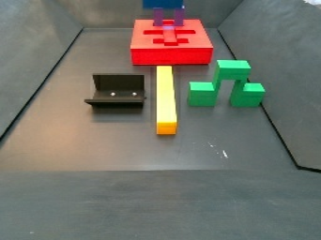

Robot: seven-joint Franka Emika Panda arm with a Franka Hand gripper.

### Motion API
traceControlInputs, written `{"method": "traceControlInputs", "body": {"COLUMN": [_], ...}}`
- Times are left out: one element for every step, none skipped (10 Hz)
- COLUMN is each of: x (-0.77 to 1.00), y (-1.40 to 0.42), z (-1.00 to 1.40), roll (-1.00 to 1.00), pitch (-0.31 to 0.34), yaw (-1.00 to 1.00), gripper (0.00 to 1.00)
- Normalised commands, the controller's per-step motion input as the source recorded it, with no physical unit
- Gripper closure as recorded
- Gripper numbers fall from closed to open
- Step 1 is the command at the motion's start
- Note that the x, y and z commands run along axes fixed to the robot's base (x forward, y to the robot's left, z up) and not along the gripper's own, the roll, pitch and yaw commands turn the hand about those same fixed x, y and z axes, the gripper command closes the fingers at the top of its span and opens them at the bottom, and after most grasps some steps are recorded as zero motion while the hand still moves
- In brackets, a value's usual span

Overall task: Pick up the blue object. Move up. Place the blue object on the fixture. Regrasp the blue object. Move to above the board. Insert the blue object.
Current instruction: Insert the blue object.

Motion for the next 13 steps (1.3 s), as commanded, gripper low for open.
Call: {"method": "traceControlInputs", "body": {"x": [0.13, -0.13, -0.37, -0.55, -0.51, -0.37, -0.30, -0.24, -0.22, -0.18, -0.06, 0.00, -0.01], "y": [0.08, 0.08, 0.03, 0.00, 0.00, 0.00, 0.00, 0.00, 0.00, -0.05, -0.13, -0.15, -0.10], "z": [-0.71, -0.58, -0.32, -0.32, -0.35, -0.34, -0.34, -0.22, -0.17, -0.15, -0.11, -0.06, -0.06], "roll": [-0.19, -0.21, -0.10, -0.14, -0.22, -0.26, -0.23, -0.11, -0.07, -0.08, -0.08, -0.07, -0.05], "pitch": [-0.131, -0.109, -0.057, -0.077, -0.123, -0.156, -0.151, -0.087, -0.060, -0.069, -0.073, -0.066, -0.069], "yaw": [0.00, 0.00, 0.00, 0.00, 0.00, 0.00, 0.00, 0.00, 0.00, 0.07, 0.14, 0.17, 0.13], "gripper": [1.00, 1.00, 1.00, 1.00, 1.00, 1.00, 1.00, 1.00, 1.00, 1.00, 1.00, 1.00, 1.00]}}
